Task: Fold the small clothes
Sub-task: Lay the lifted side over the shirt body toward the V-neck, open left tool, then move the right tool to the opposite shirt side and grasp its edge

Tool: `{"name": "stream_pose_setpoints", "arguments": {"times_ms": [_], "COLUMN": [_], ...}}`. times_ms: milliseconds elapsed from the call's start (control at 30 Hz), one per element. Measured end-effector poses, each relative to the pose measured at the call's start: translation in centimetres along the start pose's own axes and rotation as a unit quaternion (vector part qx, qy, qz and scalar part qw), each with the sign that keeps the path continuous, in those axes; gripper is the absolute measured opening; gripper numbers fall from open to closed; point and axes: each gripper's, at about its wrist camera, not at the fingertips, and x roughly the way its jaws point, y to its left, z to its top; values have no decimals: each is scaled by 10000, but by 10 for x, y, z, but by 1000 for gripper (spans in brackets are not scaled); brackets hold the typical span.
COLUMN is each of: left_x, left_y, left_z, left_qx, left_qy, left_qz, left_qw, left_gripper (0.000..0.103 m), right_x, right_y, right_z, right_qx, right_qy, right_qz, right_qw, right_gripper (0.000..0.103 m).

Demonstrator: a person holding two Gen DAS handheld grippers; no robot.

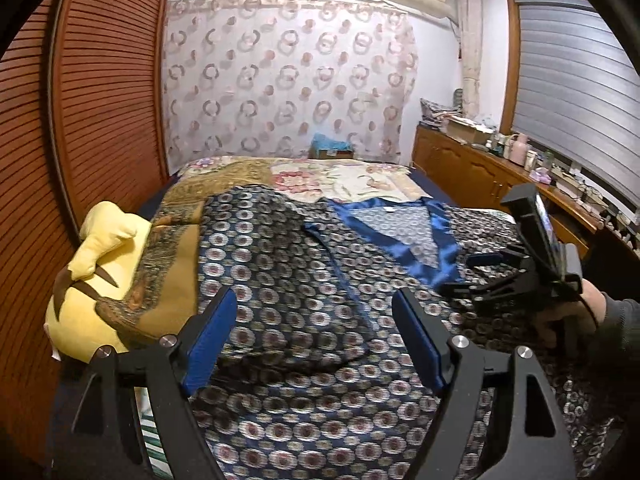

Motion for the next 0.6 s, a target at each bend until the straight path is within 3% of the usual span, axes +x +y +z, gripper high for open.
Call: {"name": "stream_pose_setpoints", "arguments": {"times_ms": [100, 333, 600], "left_x": [-1, 3, 5], "left_y": [-13, -36, -59], "left_z": [0, -4, -4], "left_qx": [106, 208, 317], "left_qy": [-2, 35, 48], "left_qz": [-89, -229, -396], "left_qw": [9999, 9995, 9987], "left_gripper": [80, 80, 80], "right_x": [-14, -87, -161], "right_y": [-1, -30, -89], "right_z": [-5, -35, -101], "right_qx": [-6, 234, 706], "right_qy": [-117, -657, -905], "right_qz": [113, 148, -427], "right_qw": [9999, 9975, 9925], "right_gripper": [86, 86, 86]}}
